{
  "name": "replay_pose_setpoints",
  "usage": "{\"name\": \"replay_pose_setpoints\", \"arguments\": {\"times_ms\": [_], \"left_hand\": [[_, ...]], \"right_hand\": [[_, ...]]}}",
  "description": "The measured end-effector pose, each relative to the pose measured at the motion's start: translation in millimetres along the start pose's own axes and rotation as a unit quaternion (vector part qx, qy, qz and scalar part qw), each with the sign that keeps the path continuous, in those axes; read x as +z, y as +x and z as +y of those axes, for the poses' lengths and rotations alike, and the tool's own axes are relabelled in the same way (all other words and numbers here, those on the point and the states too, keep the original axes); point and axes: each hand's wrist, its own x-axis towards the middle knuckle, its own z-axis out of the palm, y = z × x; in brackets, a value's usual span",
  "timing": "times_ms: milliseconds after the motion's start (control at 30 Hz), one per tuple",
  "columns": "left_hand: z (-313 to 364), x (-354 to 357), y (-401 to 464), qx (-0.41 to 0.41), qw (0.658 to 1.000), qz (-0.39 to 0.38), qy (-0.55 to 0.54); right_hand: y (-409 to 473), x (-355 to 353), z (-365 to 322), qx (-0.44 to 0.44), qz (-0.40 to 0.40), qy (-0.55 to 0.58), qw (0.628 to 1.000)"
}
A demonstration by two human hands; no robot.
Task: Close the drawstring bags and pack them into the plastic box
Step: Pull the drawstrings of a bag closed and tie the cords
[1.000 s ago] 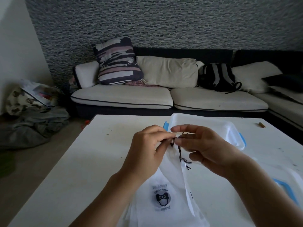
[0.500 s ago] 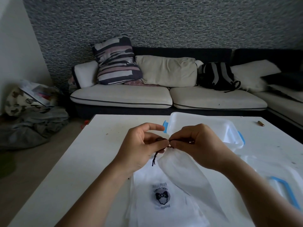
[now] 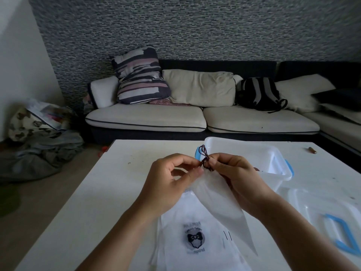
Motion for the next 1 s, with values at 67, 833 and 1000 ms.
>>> {"name": "replay_pose_setpoints", "arguments": {"times_ms": [67,833,1000], "left_hand": [[-1,0,-1,-0.001,1.0,-0.014,0.011],[11,12,-7,-0.061,0.994,-0.022,-0.085],[10,19,-10,-0.092,0.99,0.015,-0.103]], "right_hand": [[0,-2,1,0.006,-0.009,0.003,1.0],[4,-3,8,0.023,-0.038,0.039,0.998],[1,2,5,0.013,-0.029,-0.015,0.999]]}}
